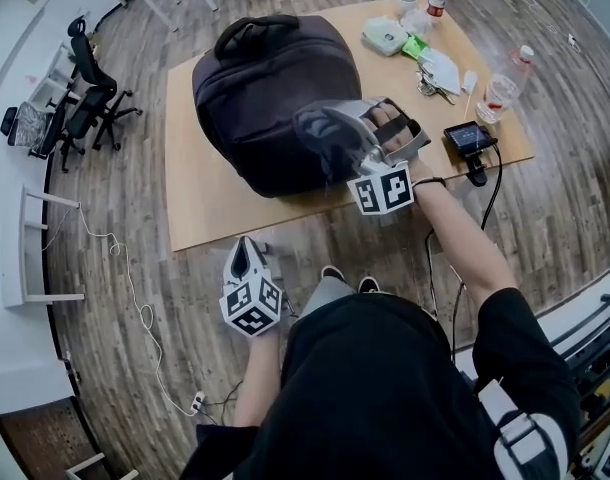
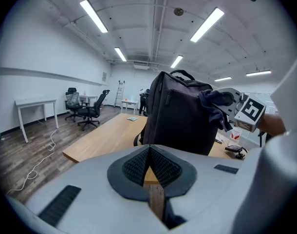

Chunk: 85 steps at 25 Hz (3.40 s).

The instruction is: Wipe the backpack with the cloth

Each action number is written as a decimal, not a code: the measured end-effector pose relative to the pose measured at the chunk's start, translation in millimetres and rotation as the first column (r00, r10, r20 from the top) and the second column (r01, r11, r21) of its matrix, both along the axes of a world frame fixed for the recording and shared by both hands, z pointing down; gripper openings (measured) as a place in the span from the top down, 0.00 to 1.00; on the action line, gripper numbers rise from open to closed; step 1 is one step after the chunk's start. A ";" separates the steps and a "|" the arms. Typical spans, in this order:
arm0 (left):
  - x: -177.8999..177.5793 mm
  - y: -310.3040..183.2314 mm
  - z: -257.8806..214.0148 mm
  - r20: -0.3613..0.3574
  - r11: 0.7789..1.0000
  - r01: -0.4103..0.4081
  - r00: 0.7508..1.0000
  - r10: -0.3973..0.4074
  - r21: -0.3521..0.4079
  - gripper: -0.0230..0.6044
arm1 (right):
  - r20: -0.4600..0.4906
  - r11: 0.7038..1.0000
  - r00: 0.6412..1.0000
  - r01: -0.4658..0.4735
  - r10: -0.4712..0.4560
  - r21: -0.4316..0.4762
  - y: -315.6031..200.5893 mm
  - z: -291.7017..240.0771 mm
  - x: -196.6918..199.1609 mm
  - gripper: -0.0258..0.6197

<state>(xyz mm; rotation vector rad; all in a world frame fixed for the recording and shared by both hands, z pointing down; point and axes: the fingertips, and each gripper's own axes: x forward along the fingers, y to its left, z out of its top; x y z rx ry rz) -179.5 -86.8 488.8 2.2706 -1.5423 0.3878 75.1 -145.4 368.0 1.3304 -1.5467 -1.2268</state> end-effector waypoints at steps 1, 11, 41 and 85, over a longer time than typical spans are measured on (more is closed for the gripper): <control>-1.8 0.0 -0.1 0.002 1.000 0.002 1.000 -0.002 0.000 0.94 | 0.026 1.000 1.000 -0.014 0.014 0.008 2.9 -0.6 5.6 0.85; -14.8 8.2 12.2 0.029 0.999 0.010 1.000 -0.009 -0.035 0.94 | 0.289 0.994 0.952 -0.106 0.096 0.019 31.1 19.1 35.3 0.85; -15.9 20.1 18.4 0.096 0.998 -0.028 0.995 0.034 -0.063 0.94 | 0.595 0.597 0.106 0.010 0.797 -0.802 45.2 287.8 26.7 0.85; -171.9 -85.0 33.7 -0.090 0.996 0.033 0.995 -0.041 -0.081 0.94 | 0.286 0.848 -0.799 0.485 0.529 -0.213 -53.4 144.7 -219.4 0.85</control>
